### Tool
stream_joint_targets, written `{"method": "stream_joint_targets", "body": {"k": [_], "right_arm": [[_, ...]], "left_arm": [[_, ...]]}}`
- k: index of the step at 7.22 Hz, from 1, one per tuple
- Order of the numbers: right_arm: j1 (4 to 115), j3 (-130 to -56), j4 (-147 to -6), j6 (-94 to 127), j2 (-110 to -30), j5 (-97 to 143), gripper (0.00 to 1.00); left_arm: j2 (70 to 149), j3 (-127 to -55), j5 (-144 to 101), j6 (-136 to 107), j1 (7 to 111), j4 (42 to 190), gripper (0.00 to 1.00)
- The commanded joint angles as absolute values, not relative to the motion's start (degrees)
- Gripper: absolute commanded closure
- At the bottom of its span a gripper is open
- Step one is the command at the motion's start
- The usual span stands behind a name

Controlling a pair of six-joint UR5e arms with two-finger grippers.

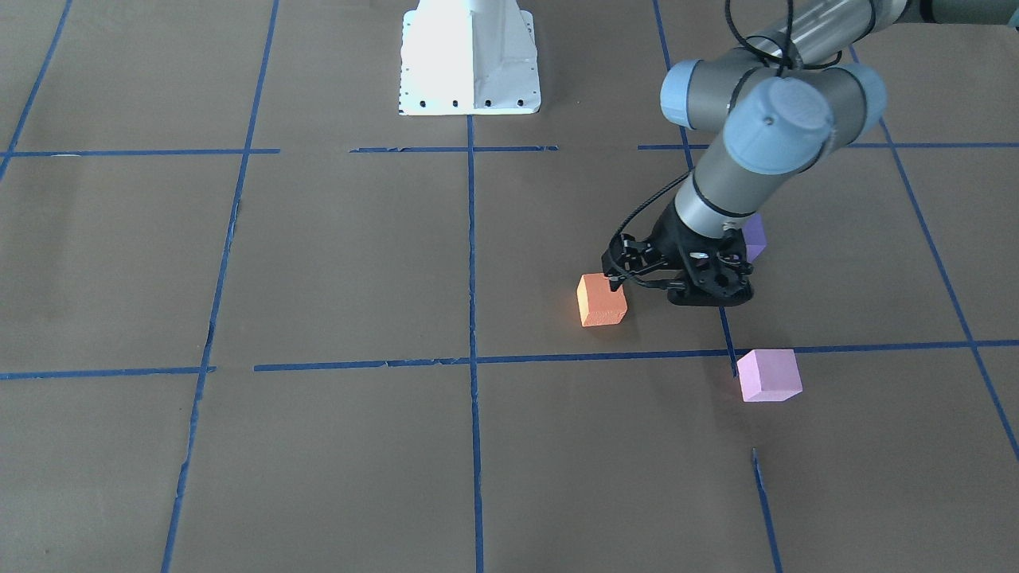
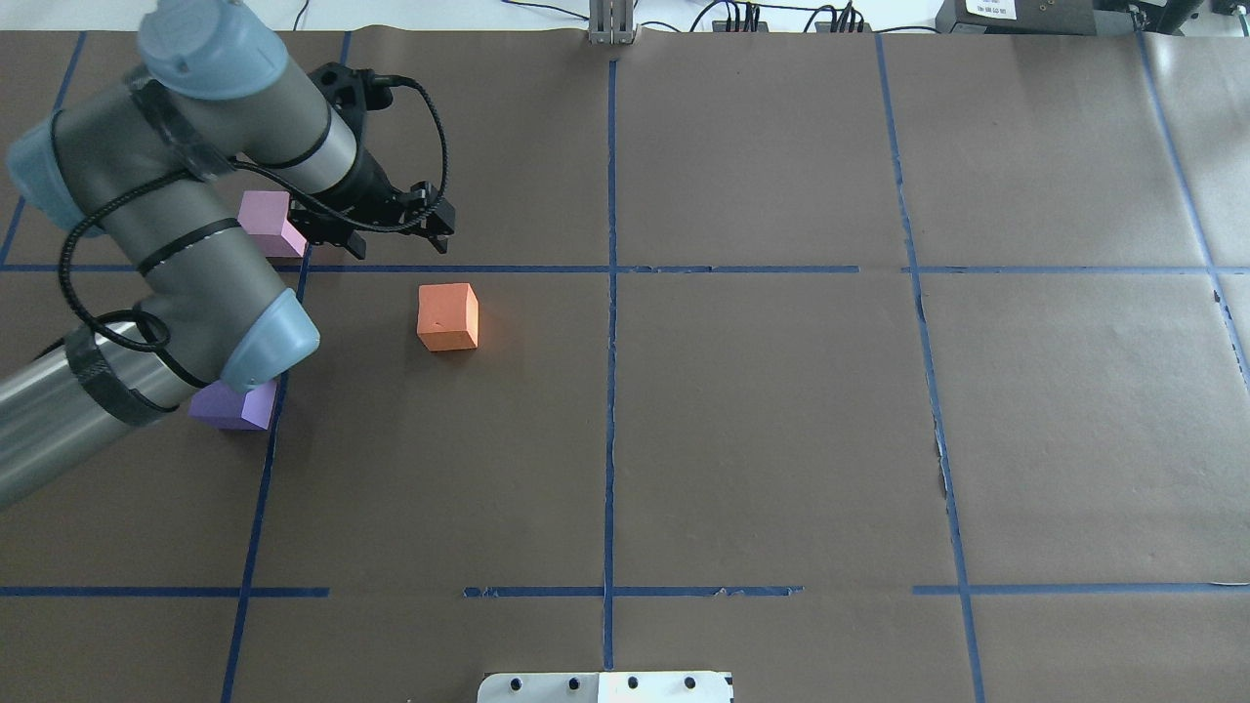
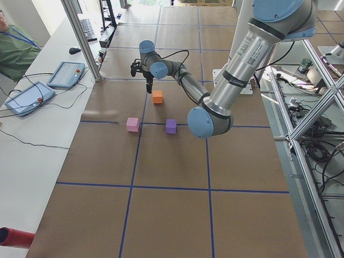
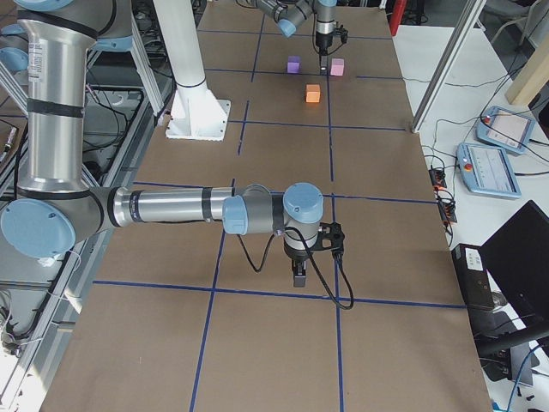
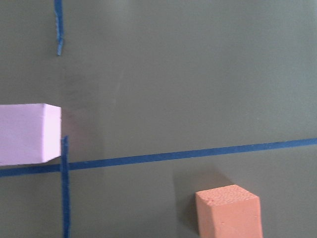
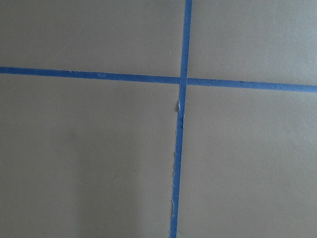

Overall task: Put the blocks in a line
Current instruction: 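Reach the left gripper down over the orange cube and close on it, then carry the orange cube with the left gripper between the pink and purple cubes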

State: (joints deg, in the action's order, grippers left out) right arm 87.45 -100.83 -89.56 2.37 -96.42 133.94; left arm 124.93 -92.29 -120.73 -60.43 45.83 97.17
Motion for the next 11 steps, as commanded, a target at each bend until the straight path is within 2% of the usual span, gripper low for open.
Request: {"method": "stream_joint_targets", "body": {"k": [1, 7, 8, 10, 11], "right_arm": [[87.45, -100.81, -89.56, 2.37, -96.42, 133.95, 0.0], [87.45, -100.9, -89.56, 2.37, -96.42, 133.95, 0.0], [87.45, -100.81, -89.56, 2.37, -96.42, 133.95, 0.0], [87.45, -100.81, -89.56, 2.37, -96.42, 133.95, 0.0], [87.45, -100.9, -89.56, 2.37, -96.42, 133.95, 0.0]], "left_arm": [[126.74, -88.77, -113.14, -63.72, 41.14, 97.21, 0.0], [126.3, -82.35, -113.03, -63.98, 37.79, 102.66, 0.01], [126.04, -82.35, -113.03, -63.64, 37.79, 102.66, 0.13], [126.12, -82.88, -113.64, -63.37, 37.88, 102.13, 0.97], [125.77, -83.58, -114.6, -63.28, 38.58, 101.87, 0.99]]}}
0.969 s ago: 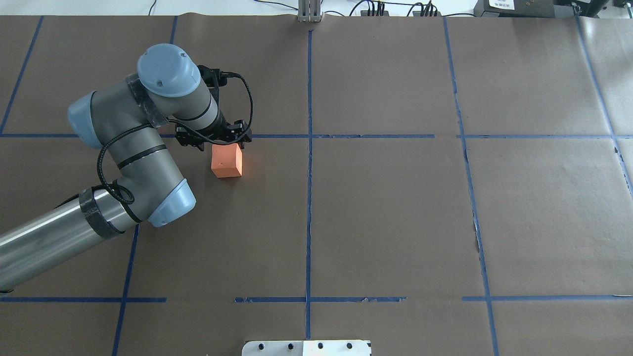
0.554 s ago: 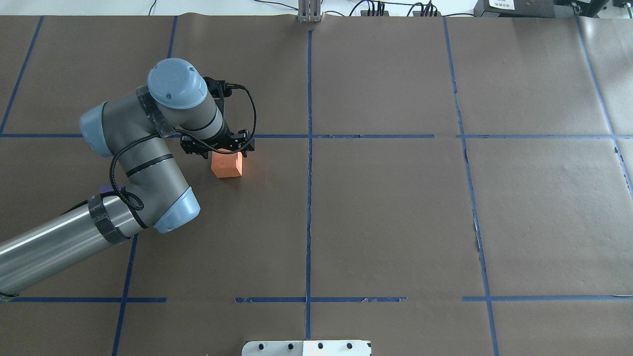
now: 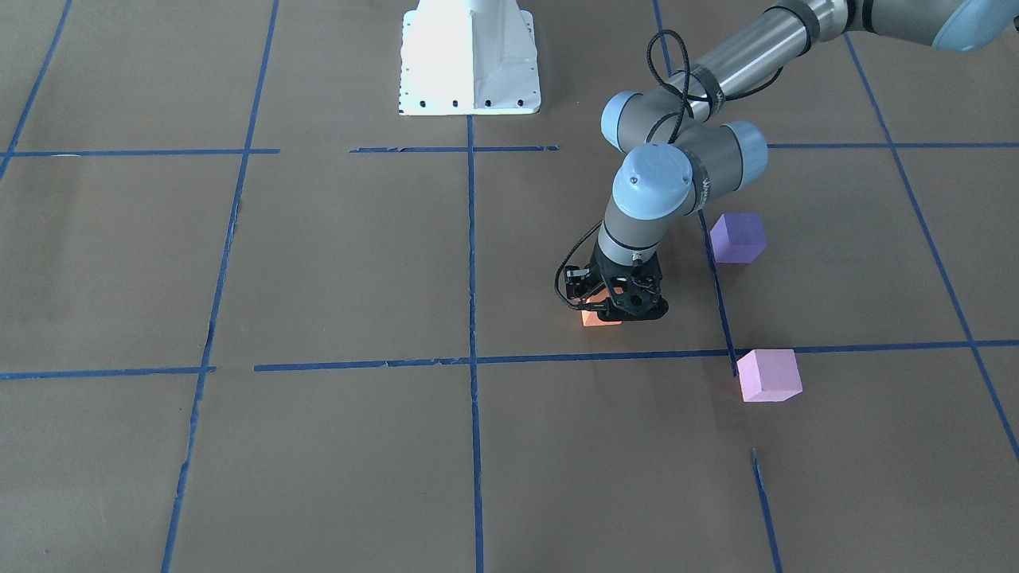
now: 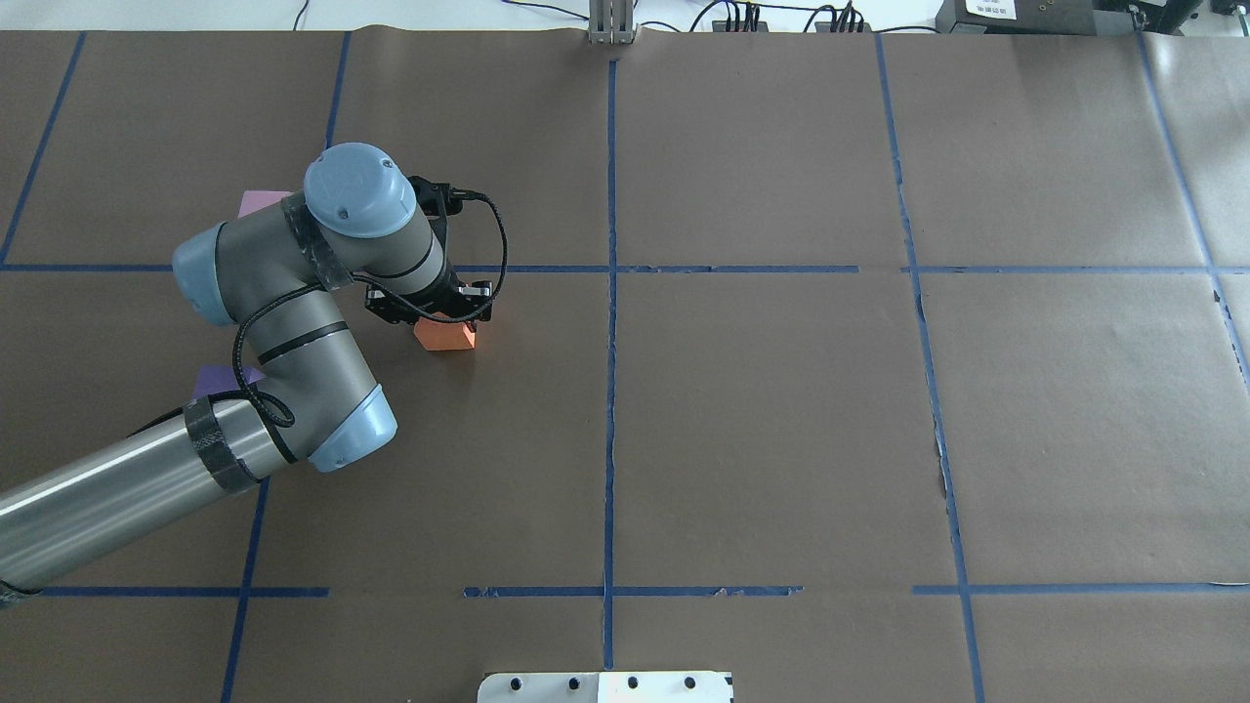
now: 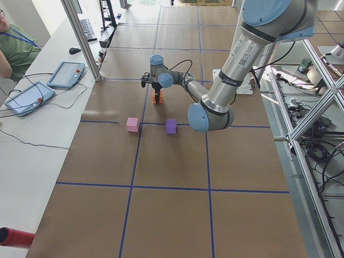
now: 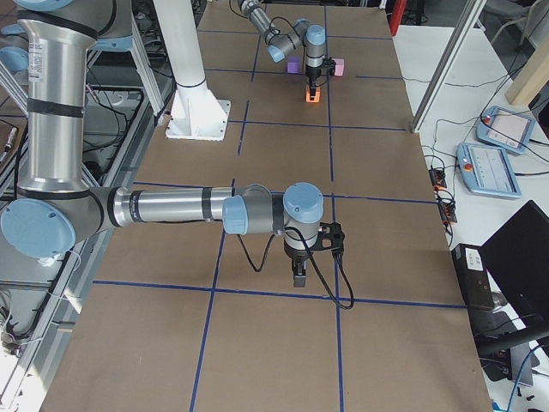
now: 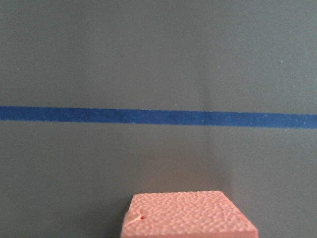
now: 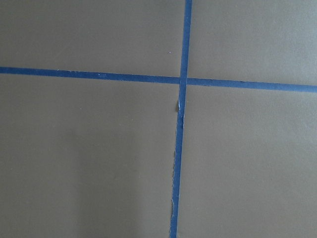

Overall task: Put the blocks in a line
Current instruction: 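Carry the orange cube with the left gripper between the pink and purple cubes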

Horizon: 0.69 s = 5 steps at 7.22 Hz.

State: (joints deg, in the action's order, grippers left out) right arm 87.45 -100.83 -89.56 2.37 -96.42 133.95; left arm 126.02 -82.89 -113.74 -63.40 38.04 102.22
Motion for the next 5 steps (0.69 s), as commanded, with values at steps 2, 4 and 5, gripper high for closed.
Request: {"method": "stream_joint_targets", "body": {"k": [2, 4, 5], "right_arm": [[87.45, -100.81, -89.56, 2.37, -96.42, 133.95, 0.0], [87.54, -100.81, -89.56, 2.37, -96.42, 133.95, 0.0], [87.45, -100.81, -89.56, 2.37, -96.42, 133.95, 0.0]], "left_arm": [[118.08, -91.97, -118.99, -58.14, 42.69, 99.34, 0.98], [112.97, -94.57, -119.18, -47.24, 48.49, 94.92, 0.97], [109.89, -94.22, -119.18, -42.59, 49.91, 96.58, 0.97]]}}
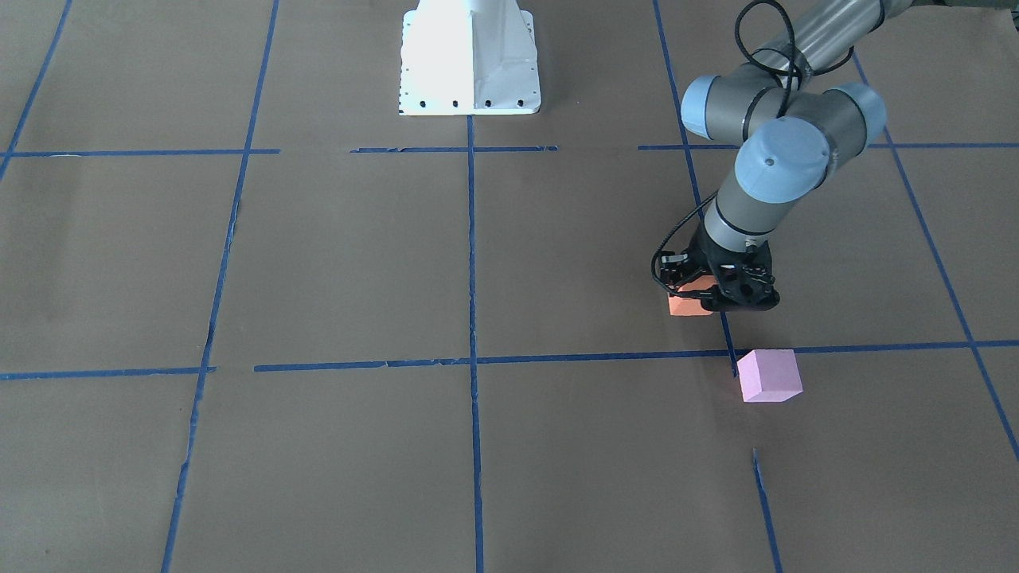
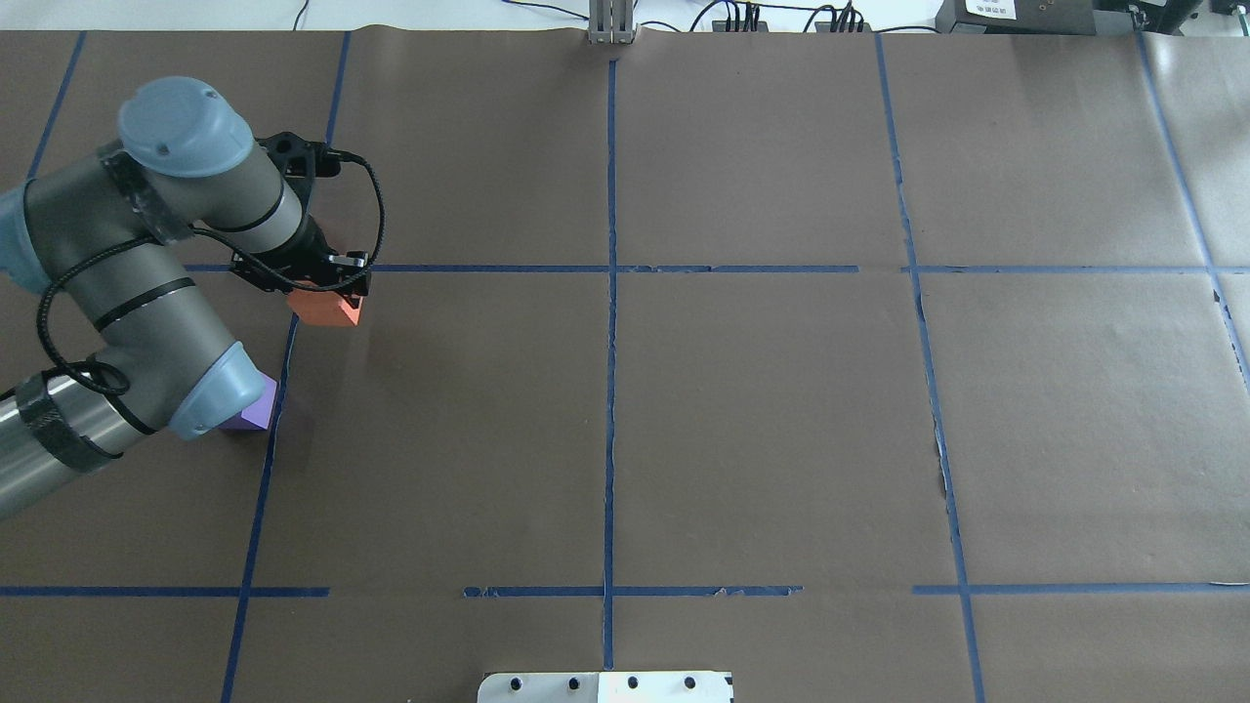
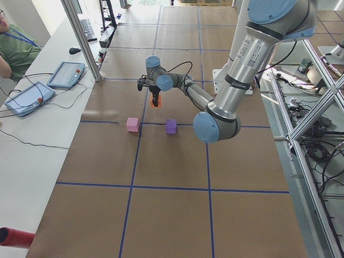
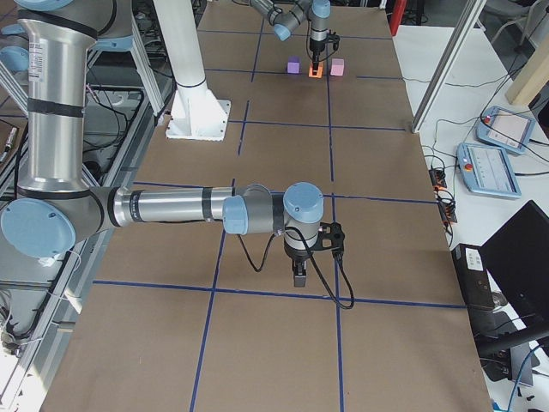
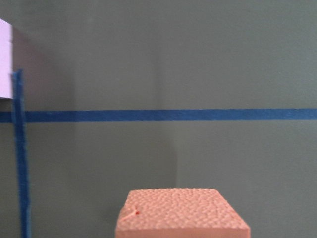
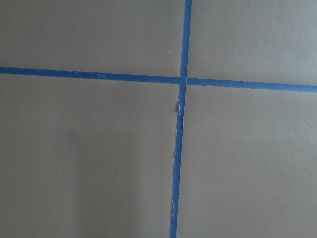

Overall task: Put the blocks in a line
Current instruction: 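Carry the orange cube with the left gripper between the pink and purple cubes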

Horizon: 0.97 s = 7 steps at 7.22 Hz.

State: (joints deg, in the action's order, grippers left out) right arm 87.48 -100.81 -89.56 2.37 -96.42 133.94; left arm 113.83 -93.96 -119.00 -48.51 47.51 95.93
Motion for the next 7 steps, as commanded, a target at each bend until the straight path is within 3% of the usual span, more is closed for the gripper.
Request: {"method": "stream_joint_targets", "body": {"k": [1, 4, 5, 6, 7], "right_arm": [[87.45, -100.81, -89.56, 2.37, -96.42, 133.95, 0.0], [87.45, -100.81, -89.56, 2.37, -96.42, 133.95, 0.0], [87.45, -100.81, -89.56, 2.37, -96.42, 133.95, 0.0], [87.45, -100.81, -89.56, 2.37, -96.42, 133.95, 0.0], [87.45, -100.81, -89.56, 2.37, -96.42, 133.95, 0.0]], "left_arm": [[108.82, -93.61, -119.18, -42.28, 49.92, 97.64, 0.97], [108.98, -89.14, -119.27, -42.89, 49.4, 100.79, 0.89], [109.16, -88.08, -119.27, -42.89, 49.39, 101.42, 0.78], [109.42, -88.07, -119.27, -42.98, 49.39, 101.43, 0.53], [109.42, -88.07, -119.27, -42.98, 49.39, 101.43, 0.19]]}}
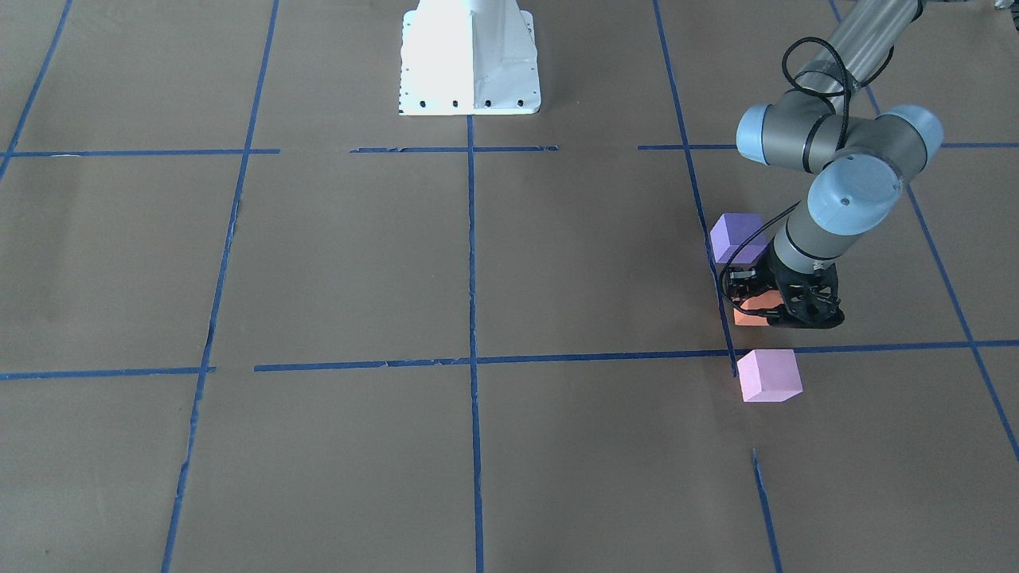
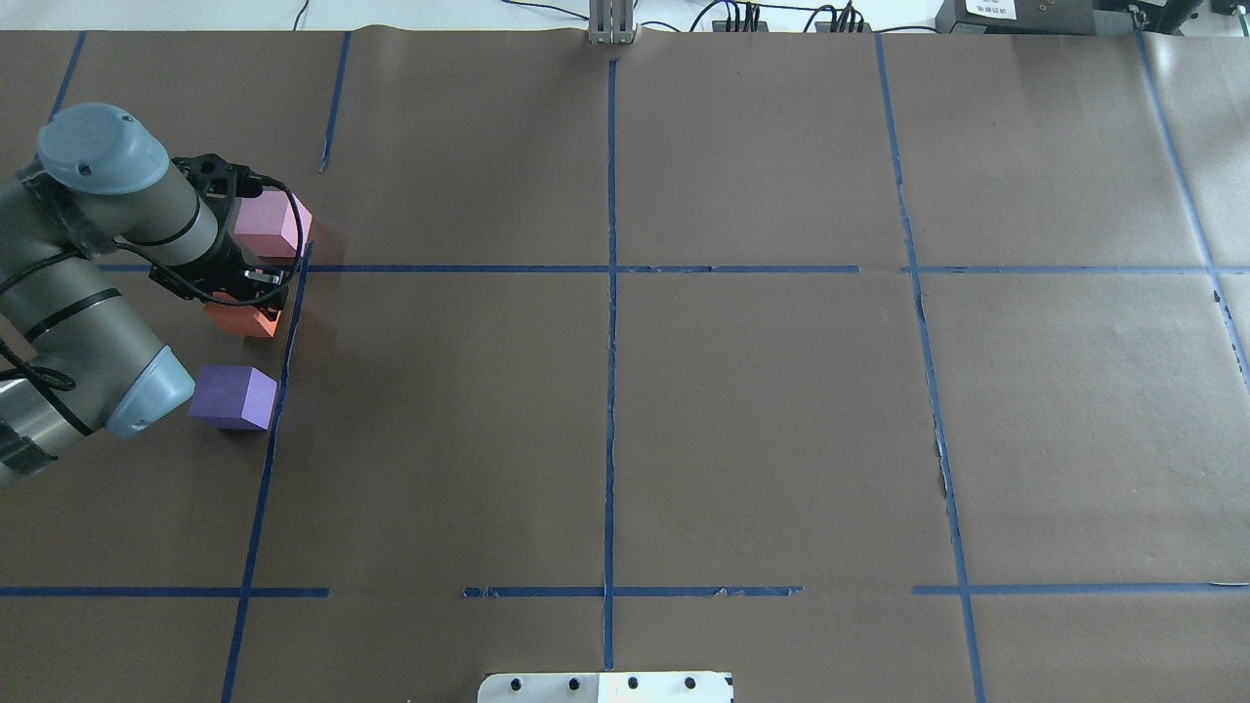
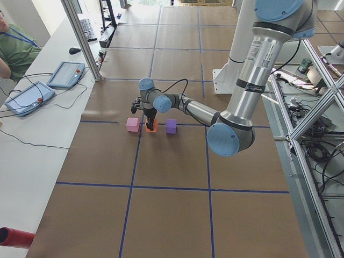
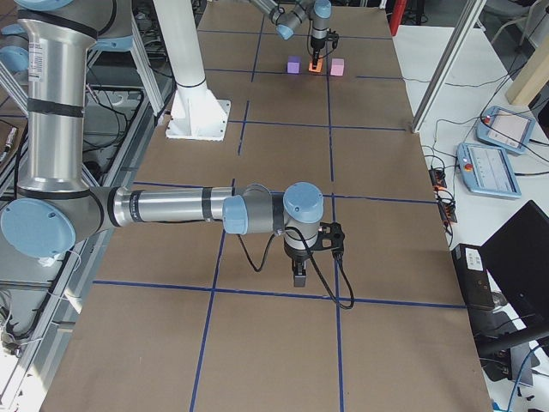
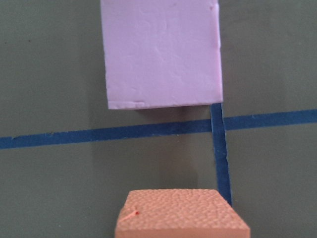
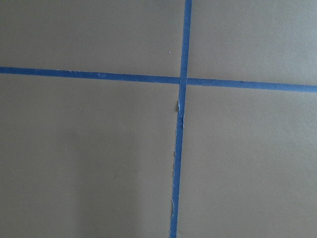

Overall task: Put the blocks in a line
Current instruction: 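Lower the orange cube onto the table and open the left gripper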

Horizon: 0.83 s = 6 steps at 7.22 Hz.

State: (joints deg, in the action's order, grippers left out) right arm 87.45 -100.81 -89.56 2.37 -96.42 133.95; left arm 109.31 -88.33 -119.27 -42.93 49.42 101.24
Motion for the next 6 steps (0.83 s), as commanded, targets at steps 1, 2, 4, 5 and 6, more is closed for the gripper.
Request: {"method": "stream_joint_targets", "body": {"k": [1, 2, 4, 5, 6], "right_arm": [[87.45, -100.81, -89.56, 2.37, -96.42, 133.95, 0.0], [87.45, -100.81, -89.56, 2.37, -96.42, 133.95, 0.0], [87.45, -100.81, -89.56, 2.37, -96.42, 133.95, 0.0], [87.45, -100.81, -89.56, 2.37, -96.42, 133.95, 0.0], [87.45, -100.81, -89.56, 2.37, -96.42, 133.95, 0.0]], "left_arm": [[109.34, -88.24, -119.35, -43.07, 49.39, 101.43, 0.0], [109.25, -88.42, -120.4, -43.24, 49.48, 101.25, 0.0], [108.9, -93.3, -123.66, -42.28, 55.77, 98.11, 0.0], [109.07, -96.38, -123.75, -37.05, 60.33, 92.0, 0.0], [108.64, -97.89, -123.92, -24.65, 66.56, 87.32, 0.0]]}}
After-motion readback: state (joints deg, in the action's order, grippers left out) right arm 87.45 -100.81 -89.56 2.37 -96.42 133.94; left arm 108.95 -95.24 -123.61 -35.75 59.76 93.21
